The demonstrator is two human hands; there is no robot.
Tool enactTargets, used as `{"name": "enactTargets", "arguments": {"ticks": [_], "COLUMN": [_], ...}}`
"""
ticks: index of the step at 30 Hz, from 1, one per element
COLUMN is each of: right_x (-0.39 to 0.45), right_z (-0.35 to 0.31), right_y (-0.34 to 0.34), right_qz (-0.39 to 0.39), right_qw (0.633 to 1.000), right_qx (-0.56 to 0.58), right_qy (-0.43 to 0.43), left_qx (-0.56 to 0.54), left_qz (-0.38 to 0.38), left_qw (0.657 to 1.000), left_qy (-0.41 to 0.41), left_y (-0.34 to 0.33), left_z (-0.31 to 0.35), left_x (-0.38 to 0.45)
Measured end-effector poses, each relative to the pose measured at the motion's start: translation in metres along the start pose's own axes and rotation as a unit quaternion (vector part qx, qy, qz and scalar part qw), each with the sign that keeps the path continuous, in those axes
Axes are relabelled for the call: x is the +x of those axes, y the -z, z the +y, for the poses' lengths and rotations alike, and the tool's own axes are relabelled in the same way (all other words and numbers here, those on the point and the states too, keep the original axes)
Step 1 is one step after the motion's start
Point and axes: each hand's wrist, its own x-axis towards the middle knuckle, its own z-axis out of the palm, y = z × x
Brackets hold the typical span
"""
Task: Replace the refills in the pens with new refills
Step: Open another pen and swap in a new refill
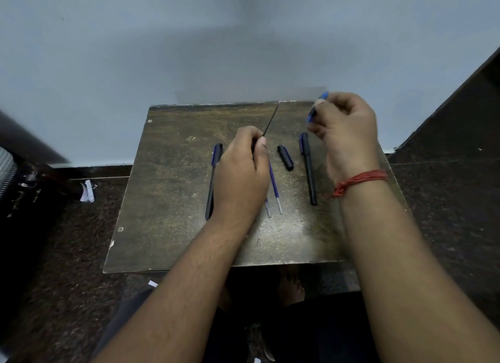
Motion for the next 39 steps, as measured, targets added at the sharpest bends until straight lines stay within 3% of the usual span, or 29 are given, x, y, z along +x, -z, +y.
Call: {"name": "enactTargets", "arguments": {"ticks": [2,6,11,15,31,33,37,39], "right_x": [0.0,-0.006,-0.014,-0.016,-0.017,-0.015,-0.008,-0.004], "right_z": [0.004,0.011,0.017,0.019,0.016,0.014,0.0,-0.006], "right_y": [0.001,0.0,-0.006,-0.007,-0.007,-0.007,-0.002,0.005], "right_qz": [-0.025,-0.07,-0.088,-0.097,-0.101,-0.081,0.007,0.046], "right_qw": [0.98,0.881,0.808,0.789,0.793,0.818,0.912,0.937], "right_qx": [-0.193,-0.458,-0.567,-0.591,-0.589,-0.555,-0.397,-0.339], "right_qy": [0.037,0.097,0.134,0.135,0.118,0.126,0.098,0.075], "left_qx": [-0.008,-0.029,-0.038,-0.044,-0.036,-0.035,-0.034,-0.029], "left_qz": [0.008,0.041,0.048,0.052,0.043,0.041,0.038,0.035], "left_qw": [1.0,0.998,0.998,0.997,0.998,0.998,0.998,0.998], "left_qy": [0.006,0.029,0.032,0.035,0.036,0.038,0.04,0.042], "left_y": [0.0,0.003,0.002,0.003,0.002,0.002,0.003,0.003], "left_z": [-0.002,-0.004,-0.007,-0.007,-0.007,-0.007,-0.007,-0.006], "left_x": [0.0,0.002,0.002,0.002,0.002,0.002,0.003,0.003]}}
